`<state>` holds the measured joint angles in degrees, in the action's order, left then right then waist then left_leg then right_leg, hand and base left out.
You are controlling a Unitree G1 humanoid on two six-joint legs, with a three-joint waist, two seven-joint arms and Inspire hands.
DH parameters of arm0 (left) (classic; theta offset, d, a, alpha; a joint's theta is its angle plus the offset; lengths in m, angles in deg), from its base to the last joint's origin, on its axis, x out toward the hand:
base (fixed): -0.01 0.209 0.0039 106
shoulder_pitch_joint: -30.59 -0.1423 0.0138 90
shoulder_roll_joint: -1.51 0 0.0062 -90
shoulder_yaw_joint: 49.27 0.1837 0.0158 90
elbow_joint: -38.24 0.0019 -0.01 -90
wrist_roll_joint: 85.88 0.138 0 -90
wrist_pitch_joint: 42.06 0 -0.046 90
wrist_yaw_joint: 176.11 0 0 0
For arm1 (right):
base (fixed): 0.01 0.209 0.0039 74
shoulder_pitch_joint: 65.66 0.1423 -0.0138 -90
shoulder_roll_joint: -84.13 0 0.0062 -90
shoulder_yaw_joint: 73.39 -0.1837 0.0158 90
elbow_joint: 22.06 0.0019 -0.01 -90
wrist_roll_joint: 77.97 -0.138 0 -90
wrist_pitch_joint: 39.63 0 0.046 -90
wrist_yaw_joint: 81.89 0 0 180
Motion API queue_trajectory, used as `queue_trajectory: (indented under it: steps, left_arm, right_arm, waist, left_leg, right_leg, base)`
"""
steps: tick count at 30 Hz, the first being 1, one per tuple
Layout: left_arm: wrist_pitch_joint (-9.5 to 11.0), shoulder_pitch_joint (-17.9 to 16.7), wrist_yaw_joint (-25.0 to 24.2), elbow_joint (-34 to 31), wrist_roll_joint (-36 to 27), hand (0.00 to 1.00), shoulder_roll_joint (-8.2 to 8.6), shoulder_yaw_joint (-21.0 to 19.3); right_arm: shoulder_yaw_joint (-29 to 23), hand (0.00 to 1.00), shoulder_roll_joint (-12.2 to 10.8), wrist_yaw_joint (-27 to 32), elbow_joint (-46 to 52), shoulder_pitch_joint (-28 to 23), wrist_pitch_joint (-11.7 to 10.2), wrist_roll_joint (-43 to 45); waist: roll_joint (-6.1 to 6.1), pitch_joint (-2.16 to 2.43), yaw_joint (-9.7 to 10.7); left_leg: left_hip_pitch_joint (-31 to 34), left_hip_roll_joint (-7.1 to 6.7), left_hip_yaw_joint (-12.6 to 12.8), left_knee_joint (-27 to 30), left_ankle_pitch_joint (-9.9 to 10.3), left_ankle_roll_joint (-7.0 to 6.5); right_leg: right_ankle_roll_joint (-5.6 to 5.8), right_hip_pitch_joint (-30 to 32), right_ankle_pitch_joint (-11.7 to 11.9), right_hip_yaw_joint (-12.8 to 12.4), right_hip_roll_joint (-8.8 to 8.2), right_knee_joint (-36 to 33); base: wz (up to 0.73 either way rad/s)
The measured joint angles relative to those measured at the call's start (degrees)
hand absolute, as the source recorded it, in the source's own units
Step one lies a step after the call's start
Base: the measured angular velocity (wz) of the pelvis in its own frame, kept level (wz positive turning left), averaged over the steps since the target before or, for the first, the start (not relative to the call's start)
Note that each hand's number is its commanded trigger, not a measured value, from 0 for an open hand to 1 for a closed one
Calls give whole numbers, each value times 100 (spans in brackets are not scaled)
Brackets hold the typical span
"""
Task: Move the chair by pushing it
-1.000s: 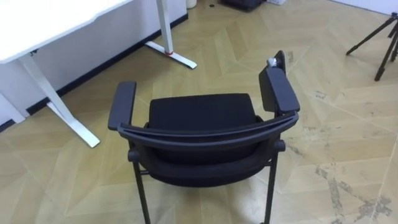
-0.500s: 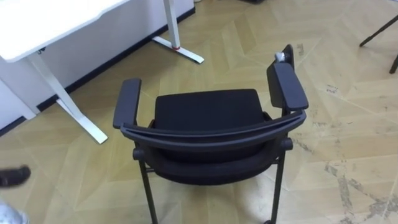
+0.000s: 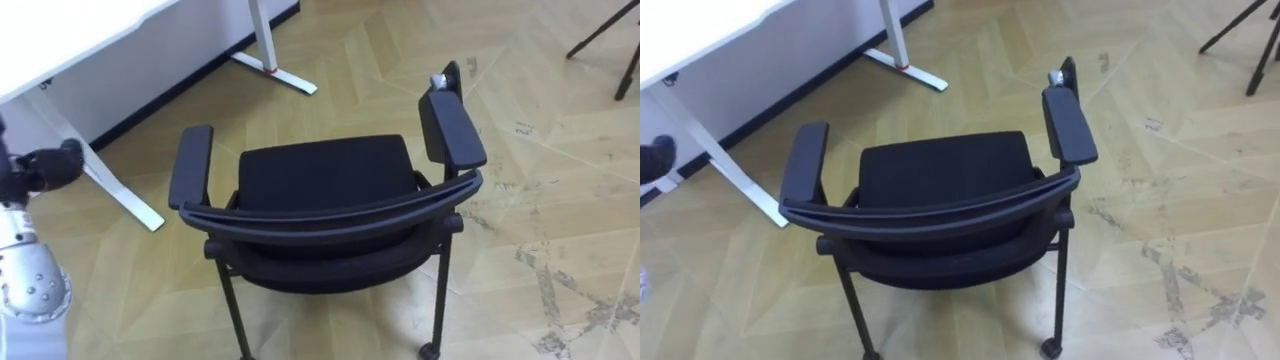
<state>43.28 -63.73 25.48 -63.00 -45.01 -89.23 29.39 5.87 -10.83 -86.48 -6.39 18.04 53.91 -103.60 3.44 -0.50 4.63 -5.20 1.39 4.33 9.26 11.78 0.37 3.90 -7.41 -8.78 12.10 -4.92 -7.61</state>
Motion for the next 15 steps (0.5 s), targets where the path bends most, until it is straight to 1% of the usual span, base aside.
queue_trajectory:
  steps: [2,5,8,9,10,11,14,15]
  left_arm:
    - [0,12,-135,-80,112,0,-1,199]
    - [-11,190,-512,-101,152,0,-2,522]
    - [-27,218,-752,-119,152,0,-3,603]
    - [-52,227,-871,-119,153,0,-3,624]
    - [-122,232,-941,-120,158,0,-8,705]
    - [-136,232,-999,-120,162,0,-8,732]
    - [-290,234,-1263,-168,438,0,-21,917]
    - [-331,234,-1385,-213,617,0,-22,1015]
  right_arm:
    - [45,0,13,-24,-84,67,-49,45]
    - [129,0,6,-61,-195,115,-46,11]
    - [216,0,7,-54,-195,115,-42,9]
    - [262,0,4,-48,-195,117,-38,6]
    - [271,0,4,-40,-195,114,-38,-7]
    - [270,0,3,-39,-198,115,-37,-9]
    - [277,0,4,-38,-195,112,-34,-33]
    - [278,0,4,-37,-198,111,-31,-33]
  waist:
    - [-11,10,38]
    - [-11,13,51]
    - [2,19,89]
    - [1,19,135]
    - [0,19,144]
    - [0,18,157]
    - [2,19,183]
    - [3,20,188]
  left_leg:
    - [-1,-1,5,3,0,0]
    - [1,-1,14,14,0,0]
    - [0,0,24,15,0,0]
    - [2,0,24,16,0,0]
    - [4,0,22,17,0,0]
    - [8,-1,19,22,0,0]
    - [78,-1,15,44,0,0]
    - [102,-1,15,54,0,0]
  right_leg:
    - [0,-3,0,-51,0,-3]
    - [0,0,0,-77,1,-4]
    - [0,6,0,-87,1,-4]
    - [0,6,0,-86,1,-4]
    - [0,6,0,-85,1,-4]
    - [0,7,0,-83,1,-4]
    - [-1,63,0,-55,1,-4]
    - [-1,81,0,-59,1,-5]
  base:
    - [0]
    - [0]
    - [0]
    - [0]
    - [0]
    - [0]
    - [0]
    - [0]
